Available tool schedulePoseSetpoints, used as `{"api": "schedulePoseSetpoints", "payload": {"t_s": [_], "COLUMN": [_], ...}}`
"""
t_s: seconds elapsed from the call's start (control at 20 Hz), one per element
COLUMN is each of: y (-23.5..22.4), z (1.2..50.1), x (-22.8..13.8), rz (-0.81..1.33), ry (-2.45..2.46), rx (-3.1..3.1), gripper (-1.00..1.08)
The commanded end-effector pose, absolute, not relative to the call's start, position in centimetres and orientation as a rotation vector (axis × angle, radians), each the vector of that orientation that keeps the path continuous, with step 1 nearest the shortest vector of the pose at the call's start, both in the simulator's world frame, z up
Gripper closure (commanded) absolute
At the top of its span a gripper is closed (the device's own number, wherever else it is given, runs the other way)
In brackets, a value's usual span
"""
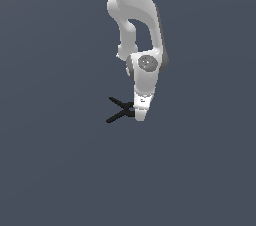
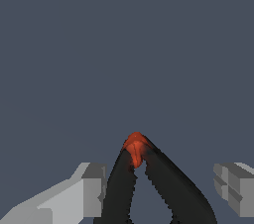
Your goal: Pick up the object and move it to a goal position.
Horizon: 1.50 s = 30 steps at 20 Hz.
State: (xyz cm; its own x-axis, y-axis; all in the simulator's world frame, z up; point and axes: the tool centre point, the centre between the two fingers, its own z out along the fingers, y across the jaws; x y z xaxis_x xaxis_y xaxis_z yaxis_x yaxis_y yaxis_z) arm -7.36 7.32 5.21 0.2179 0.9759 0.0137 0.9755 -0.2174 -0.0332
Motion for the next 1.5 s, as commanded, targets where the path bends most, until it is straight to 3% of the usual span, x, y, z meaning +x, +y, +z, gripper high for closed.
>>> {"api": "schedulePoseSetpoints", "payload": {"t_s": [0.0,1.15,1.2,1.45], "y": [7.7,8.3,8.3,8.3], "z": [5.0,1.8,1.8,1.8], "x": [-7.6,-8.2,-8.2,-8.2], "rz": [0.009,0.001,0.001,0.001], "ry": [-1.998,-2.074,-2.074,-2.074], "rx": [-2.377,-2.306,-2.306,-2.306], "gripper": [-0.6,-0.6,1.08,1.08]}}
